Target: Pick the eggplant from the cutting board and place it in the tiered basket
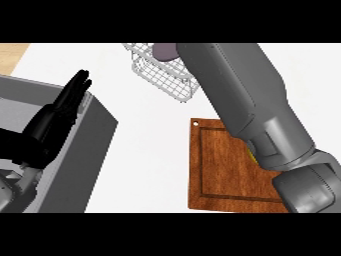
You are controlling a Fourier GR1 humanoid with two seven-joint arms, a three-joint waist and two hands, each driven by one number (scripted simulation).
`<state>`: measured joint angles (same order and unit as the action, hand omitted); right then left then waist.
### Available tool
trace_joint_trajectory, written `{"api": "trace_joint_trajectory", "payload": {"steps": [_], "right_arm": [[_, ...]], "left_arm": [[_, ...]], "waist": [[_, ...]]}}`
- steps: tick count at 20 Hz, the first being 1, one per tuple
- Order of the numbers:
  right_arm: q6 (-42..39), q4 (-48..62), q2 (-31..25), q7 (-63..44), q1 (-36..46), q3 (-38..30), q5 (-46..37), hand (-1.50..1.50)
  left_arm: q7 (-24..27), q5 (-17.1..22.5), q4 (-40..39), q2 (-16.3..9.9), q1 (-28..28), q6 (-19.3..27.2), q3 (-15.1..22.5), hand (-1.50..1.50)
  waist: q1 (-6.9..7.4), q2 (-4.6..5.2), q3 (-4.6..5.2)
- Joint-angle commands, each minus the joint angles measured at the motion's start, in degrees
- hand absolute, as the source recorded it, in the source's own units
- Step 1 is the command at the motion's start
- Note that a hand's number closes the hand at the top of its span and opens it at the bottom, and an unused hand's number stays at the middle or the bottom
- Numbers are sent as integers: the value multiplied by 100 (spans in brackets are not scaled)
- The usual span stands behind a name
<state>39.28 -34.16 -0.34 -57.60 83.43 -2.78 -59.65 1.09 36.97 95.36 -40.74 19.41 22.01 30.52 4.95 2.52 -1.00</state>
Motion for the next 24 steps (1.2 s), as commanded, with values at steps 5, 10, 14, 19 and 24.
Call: {"api": "trace_joint_trajectory", "payload": {"steps": [5, 10, 14, 19, 24], "right_arm": [[1523, 440, 33, 63, 298, -11, -253, -150], [2108, 736, -36, -548, 516, -230, -822, -150], [2639, 748, 31, -1247, 411, -427, -1192, -150], [2319, 674, 32, -1477, 207, -559, -1422, -150], [1756, 373, 33, -1413, 126, -135, -926, -150]], "left_arm": [[-258, 205, -510, 631, -39, -75, 478, 0], [-329, 311, -463, 474, -135, -43, 381, 0], [-255, 254, -614, 480, -292, 87, 341, 0], [-251, 425, -677, 368, -527, 38, 151, 0], [-241, 394, -692, 397, -554, 72, 180, 0]], "waist": [[27, 105, 134], [-177, -29, 131], [-414, -136, 128], [-736, -313, 116], [-711, -418, 109]]}}
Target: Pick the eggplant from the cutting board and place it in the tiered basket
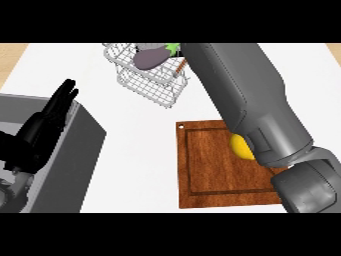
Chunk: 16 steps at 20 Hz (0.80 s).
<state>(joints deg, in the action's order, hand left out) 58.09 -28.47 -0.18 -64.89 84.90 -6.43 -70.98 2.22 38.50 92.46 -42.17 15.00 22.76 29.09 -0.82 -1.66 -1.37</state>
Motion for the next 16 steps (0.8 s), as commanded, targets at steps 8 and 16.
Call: {"api": "trace_joint_trajectory", "payload": {"steps": [8, 16], "right_arm": [[-827, -851, 18, -723, -276, 757, 907, -150], [-1124, -1698, 18, -793, -563, 1289, 1149, -150]], "left_arm": [[-278, 323, -300, 417, -501, 8, 278, 0], [-228, 329, -260, 295, -736, 127, 161, 0]], "waist": [[-287, -156, 141], [-659, -255, 140]]}}
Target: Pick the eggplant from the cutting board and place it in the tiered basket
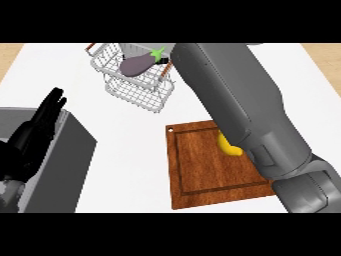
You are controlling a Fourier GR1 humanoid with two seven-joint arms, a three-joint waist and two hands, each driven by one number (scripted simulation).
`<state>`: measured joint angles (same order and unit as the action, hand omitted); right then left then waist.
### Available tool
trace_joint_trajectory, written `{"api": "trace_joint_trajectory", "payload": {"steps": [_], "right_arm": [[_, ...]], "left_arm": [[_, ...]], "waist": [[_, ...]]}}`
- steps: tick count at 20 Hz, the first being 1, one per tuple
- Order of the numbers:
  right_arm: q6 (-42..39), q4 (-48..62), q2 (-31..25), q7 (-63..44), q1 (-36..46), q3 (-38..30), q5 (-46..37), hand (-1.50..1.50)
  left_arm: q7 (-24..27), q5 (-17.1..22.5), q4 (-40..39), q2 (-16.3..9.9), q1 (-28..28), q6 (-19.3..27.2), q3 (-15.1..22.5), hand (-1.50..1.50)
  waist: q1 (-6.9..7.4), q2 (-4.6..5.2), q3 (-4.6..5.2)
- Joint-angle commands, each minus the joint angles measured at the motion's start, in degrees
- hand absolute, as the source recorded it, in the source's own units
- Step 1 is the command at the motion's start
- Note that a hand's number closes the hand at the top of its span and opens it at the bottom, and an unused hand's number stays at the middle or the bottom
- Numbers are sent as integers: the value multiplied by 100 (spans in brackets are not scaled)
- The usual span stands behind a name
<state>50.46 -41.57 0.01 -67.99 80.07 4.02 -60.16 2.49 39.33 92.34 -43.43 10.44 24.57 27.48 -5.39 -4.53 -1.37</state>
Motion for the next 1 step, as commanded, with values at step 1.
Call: {"api": "trace_joint_trajectory", "payload": {"steps": [1], "right_arm": [[-352, -504, -1, -508, -205, 277, 114, -150]], "left_arm": [[-299, 307, -199, 277, -291, -97, 212, 0]], "waist": [[-220, 12, 132]]}}
